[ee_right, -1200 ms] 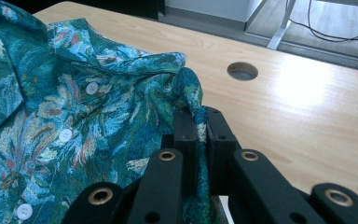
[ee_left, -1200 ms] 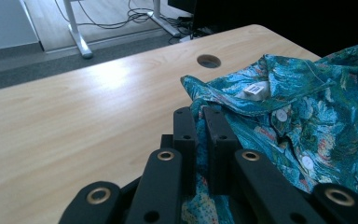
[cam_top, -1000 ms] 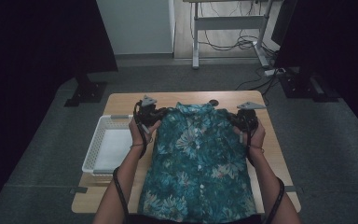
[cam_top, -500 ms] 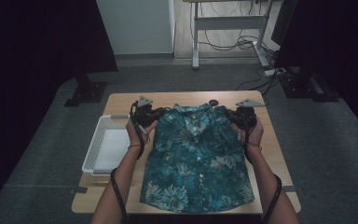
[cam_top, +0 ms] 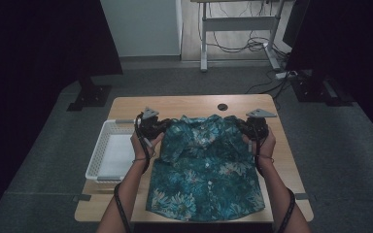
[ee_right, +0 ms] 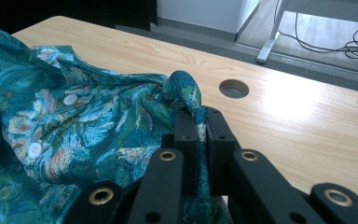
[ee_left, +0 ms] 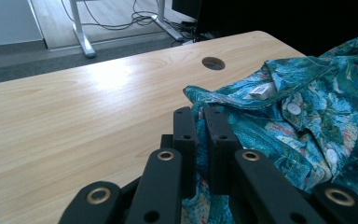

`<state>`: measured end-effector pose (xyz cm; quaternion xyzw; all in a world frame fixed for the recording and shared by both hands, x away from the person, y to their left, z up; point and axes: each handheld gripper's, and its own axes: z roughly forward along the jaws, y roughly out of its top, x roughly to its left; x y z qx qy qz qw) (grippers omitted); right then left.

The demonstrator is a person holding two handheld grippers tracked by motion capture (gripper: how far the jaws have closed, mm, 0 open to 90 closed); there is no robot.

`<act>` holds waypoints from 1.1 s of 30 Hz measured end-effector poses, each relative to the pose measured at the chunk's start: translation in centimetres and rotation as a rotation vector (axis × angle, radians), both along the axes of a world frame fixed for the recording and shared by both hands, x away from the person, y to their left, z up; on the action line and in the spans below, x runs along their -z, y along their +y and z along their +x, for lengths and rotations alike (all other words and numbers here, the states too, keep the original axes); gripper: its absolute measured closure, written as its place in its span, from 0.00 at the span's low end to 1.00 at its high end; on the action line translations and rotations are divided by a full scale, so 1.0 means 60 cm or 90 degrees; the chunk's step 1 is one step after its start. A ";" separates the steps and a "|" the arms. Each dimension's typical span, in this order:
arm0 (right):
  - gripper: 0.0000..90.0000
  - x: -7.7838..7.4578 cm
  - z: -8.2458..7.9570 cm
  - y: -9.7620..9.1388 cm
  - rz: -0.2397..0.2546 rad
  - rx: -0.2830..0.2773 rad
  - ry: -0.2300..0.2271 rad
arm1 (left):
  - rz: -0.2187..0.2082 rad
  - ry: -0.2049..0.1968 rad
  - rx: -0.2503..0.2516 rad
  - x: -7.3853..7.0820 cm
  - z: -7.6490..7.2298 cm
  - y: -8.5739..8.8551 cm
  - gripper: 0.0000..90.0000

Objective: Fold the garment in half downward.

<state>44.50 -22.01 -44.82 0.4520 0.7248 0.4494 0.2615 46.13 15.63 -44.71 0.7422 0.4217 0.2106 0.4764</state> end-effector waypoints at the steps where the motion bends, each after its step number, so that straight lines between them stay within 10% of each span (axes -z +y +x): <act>1: 0.95 0.001 -0.002 0.000 0.000 -0.001 0.000 | 0.001 -0.001 0.001 0.001 -0.002 -0.001 0.94; 33: 0.94 0.029 -0.121 0.006 0.014 -0.049 -0.015 | -0.014 -0.011 0.033 0.029 -0.117 0.009 0.94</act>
